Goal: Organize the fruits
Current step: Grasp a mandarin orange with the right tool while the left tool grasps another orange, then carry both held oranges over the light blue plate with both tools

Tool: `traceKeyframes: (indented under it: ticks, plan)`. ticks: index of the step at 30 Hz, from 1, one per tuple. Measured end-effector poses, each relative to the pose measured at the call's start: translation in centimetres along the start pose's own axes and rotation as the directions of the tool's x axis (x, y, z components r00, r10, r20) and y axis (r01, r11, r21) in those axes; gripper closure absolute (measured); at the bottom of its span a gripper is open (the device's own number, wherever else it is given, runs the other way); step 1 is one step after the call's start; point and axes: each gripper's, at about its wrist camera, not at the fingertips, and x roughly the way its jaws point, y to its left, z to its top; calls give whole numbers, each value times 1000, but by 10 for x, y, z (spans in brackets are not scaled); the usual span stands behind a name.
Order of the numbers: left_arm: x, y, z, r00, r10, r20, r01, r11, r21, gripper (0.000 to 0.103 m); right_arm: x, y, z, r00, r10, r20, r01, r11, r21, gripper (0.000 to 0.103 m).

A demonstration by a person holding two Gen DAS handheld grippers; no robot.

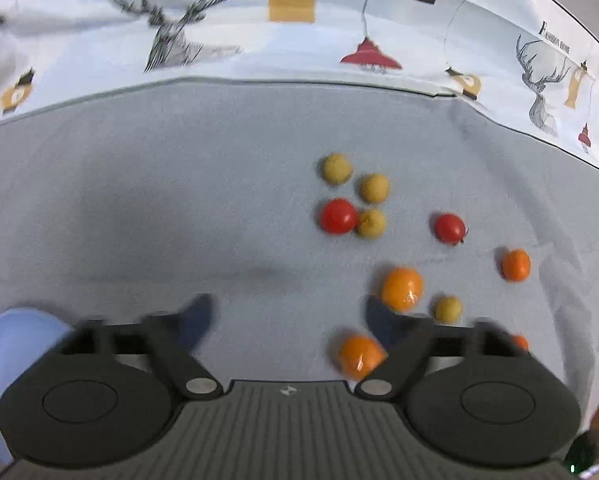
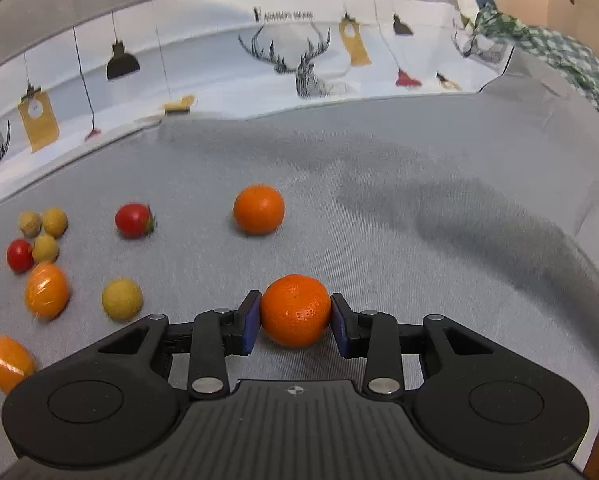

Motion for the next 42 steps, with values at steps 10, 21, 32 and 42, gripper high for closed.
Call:
traceKeyframes:
  ticks: [10,21,32,42]
  plan:
    - [66,-82,4,994,-32,-104,50,983,174,11,13,-5,8,1000,13,-14,-13,1000,27,63]
    - [83,-99,-8,991,-26,-133,61,964,260,65,14,-7,11,999,23,-23,-23,999,38,64]
    - [-57,4,-52,998,9,64,-17,993,120,65,-15,-15,17,993,17,113,-24,998,60,65]
    - [-201,129,-148,973,114,198,-105,993,-55,65,-185,-9,10,940,276,202,-280,960,-12,65]
